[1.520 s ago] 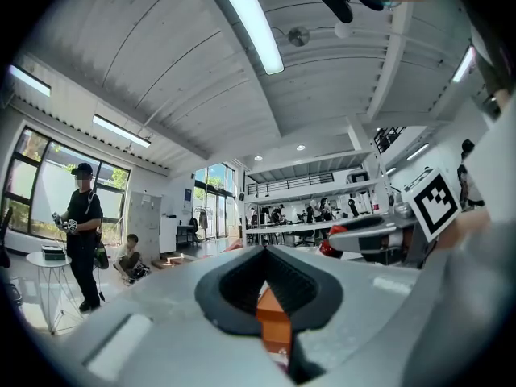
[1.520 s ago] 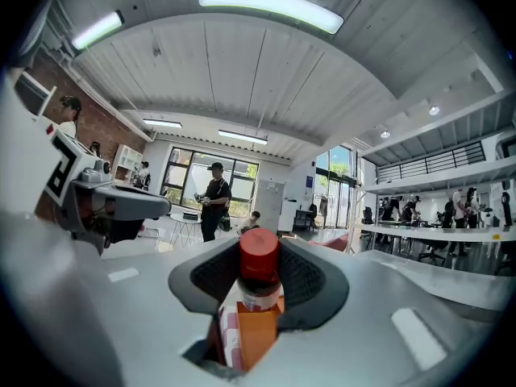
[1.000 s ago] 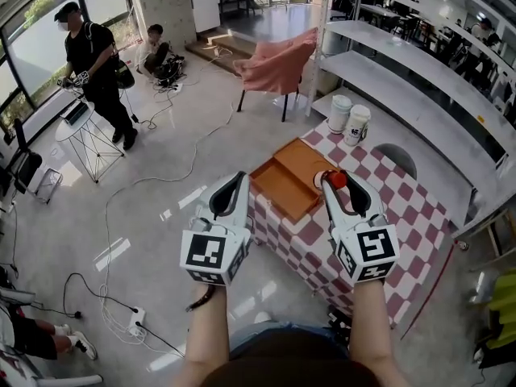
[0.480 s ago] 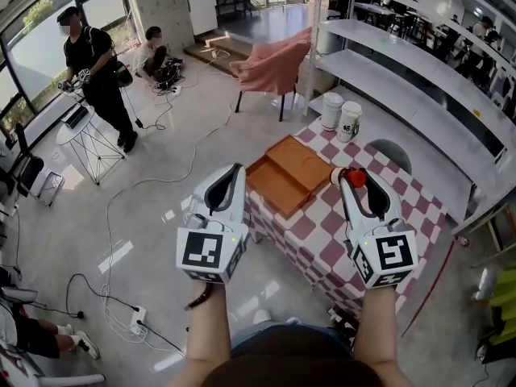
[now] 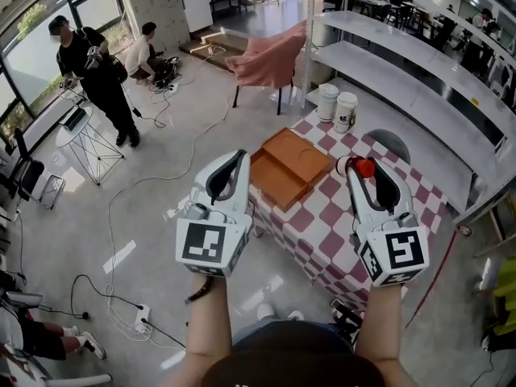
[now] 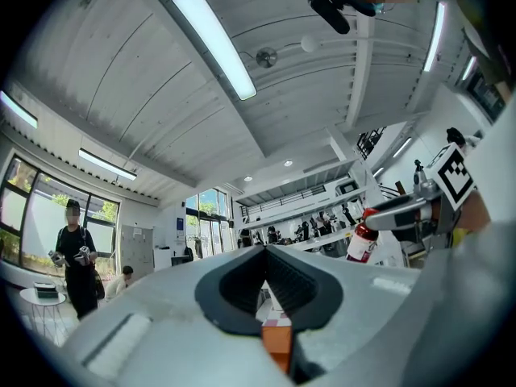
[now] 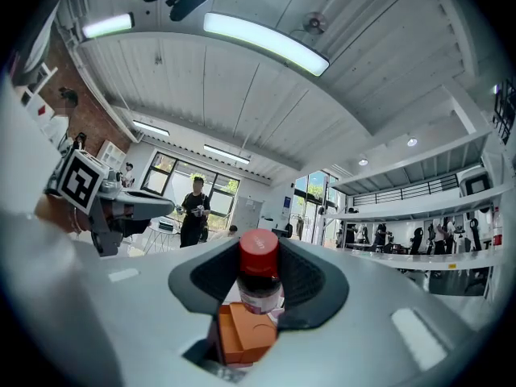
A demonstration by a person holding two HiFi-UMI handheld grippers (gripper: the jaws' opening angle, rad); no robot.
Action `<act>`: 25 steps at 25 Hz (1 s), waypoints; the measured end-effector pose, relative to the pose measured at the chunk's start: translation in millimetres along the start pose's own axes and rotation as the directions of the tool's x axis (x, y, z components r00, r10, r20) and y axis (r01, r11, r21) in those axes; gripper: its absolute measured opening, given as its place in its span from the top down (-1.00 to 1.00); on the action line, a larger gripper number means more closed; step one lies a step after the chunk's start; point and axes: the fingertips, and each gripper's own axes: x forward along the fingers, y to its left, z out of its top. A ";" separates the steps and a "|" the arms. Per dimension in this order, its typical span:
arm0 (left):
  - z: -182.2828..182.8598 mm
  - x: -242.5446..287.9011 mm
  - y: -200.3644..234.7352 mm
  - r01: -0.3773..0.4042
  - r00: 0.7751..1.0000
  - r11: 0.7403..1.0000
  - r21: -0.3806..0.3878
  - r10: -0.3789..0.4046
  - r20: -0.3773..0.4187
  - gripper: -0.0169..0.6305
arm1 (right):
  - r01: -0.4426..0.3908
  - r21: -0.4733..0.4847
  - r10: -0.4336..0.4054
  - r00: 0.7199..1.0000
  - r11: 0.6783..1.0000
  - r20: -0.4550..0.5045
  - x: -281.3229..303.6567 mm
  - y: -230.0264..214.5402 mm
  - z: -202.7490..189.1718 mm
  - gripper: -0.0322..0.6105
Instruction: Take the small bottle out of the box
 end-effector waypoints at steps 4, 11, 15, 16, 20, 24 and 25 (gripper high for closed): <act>-0.8 -1.8 -1.9 0.001 1.000 1.000 -0.011 -0.001 -0.010 0.95 | 0.001 0.003 -0.001 1.000 1.000 -0.008 0.2 3.0 -2.2 0.46; -7.2 -8.0 0.4 -0.003 1.000 1.000 -0.020 0.002 -0.025 0.95 | -0.002 0.009 0.002 1.000 1.000 -0.011 -1.7 9.9 -3.4 0.46; -12.9 -7.6 1.5 -0.001 0.999 1.000 -0.030 0.000 -0.042 0.95 | -0.006 0.006 0.006 1.000 1.000 -0.019 -1.8 12.1 -6.1 0.46; -13.6 -7.3 2.4 -0.002 0.999 1.000 -0.029 0.000 -0.047 0.95 | -0.006 0.005 0.006 1.000 1.000 -0.023 -1.7 12.3 -7.0 0.46; -14.4 -5.3 1.6 0.014 0.999 0.999 -0.038 -0.016 -0.043 0.95 | -0.004 0.001 0.004 0.999 1.000 -0.039 -1.0 12.5 -8.5 0.46; -13.7 -0.2 1.5 0.023 0.999 0.999 -0.038 -0.024 -0.042 0.95 | -0.004 0.000 0.004 0.999 1.000 -0.039 2.2 10.3 -7.7 0.46; -13.6 1.2 1.5 0.024 0.999 0.999 -0.038 -0.026 -0.041 0.95 | -0.005 -0.001 0.005 0.999 1.000 -0.039 3.2 9.7 -7.5 0.46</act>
